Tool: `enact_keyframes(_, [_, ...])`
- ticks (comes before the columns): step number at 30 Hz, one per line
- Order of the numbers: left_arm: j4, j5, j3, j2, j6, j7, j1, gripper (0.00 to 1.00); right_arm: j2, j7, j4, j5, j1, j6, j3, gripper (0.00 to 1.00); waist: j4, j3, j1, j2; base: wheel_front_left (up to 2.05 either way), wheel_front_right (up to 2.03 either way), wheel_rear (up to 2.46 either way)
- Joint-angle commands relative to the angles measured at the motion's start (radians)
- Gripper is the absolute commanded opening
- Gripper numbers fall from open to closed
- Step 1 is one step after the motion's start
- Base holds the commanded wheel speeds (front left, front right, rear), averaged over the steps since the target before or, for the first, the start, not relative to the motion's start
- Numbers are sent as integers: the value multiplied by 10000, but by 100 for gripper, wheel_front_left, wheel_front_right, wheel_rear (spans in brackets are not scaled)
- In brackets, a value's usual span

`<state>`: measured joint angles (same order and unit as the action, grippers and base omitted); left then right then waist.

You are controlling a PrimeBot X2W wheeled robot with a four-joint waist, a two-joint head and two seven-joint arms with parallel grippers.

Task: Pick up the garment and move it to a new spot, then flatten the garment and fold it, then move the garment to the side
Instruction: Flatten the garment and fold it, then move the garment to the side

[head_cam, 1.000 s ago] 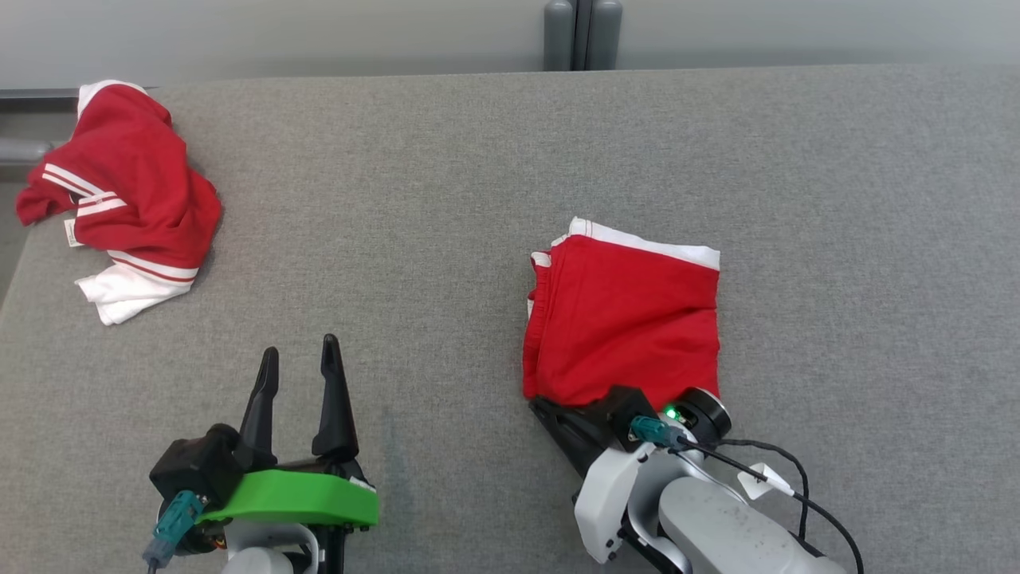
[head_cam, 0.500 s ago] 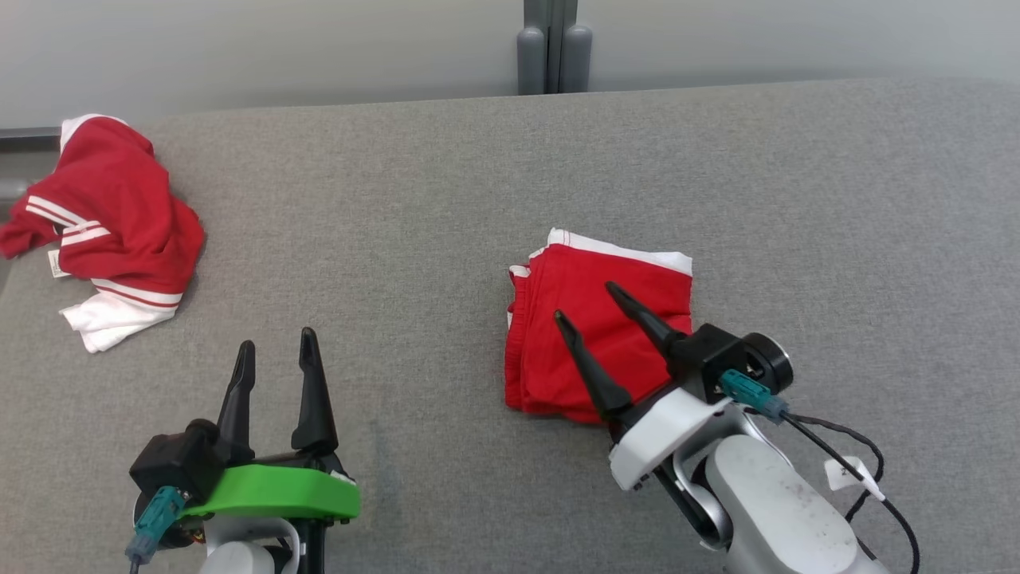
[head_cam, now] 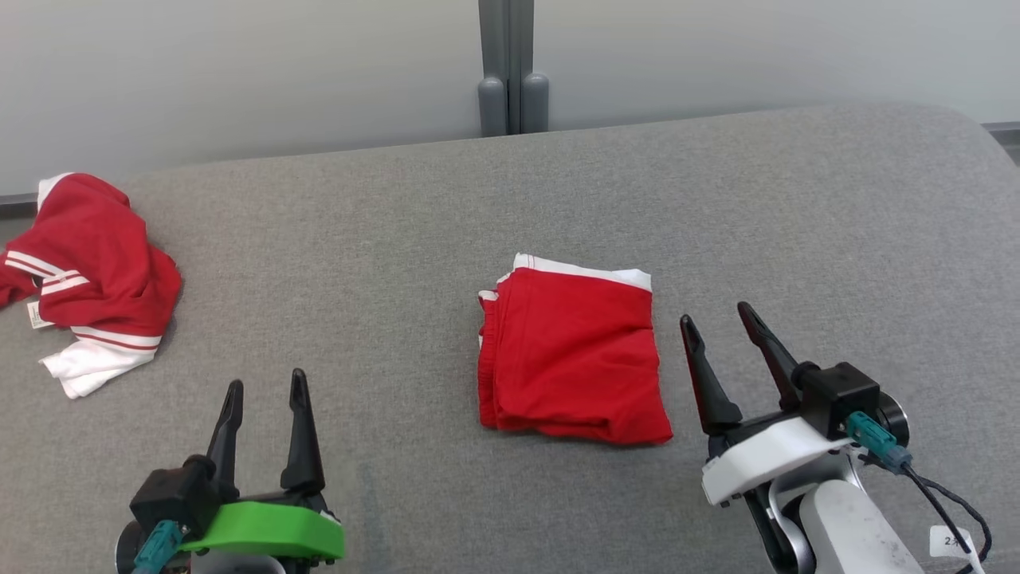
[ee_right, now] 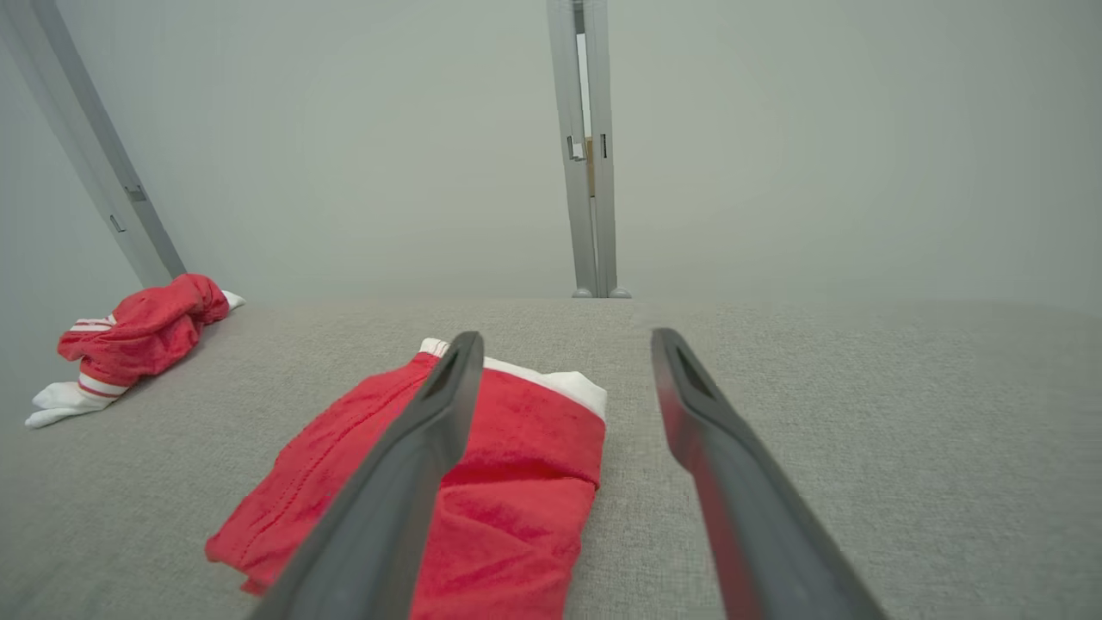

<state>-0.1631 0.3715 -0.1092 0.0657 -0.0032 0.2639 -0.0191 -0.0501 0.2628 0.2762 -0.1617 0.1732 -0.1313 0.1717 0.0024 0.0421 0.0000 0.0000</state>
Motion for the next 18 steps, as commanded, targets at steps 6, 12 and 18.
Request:
enact_keyframes(6, [-75,-466,239,-47,-120,7,538,100,-5,28,-320,-125,-690,11,-428,100,-152,-270,0,0,0,0,0])
enact_keyframes(12, [-119,-516,373,-96,-147,7,743,100,-9,28,-222,-82,-760,11,-389,100,-235,-337,0,0,0,0,0])
enact_keyframes(18, [-180,-560,395,-121,-200,7,767,100,-9,28,-161,-92,-748,11,-450,100,-222,-359,0,0,0,0,0])
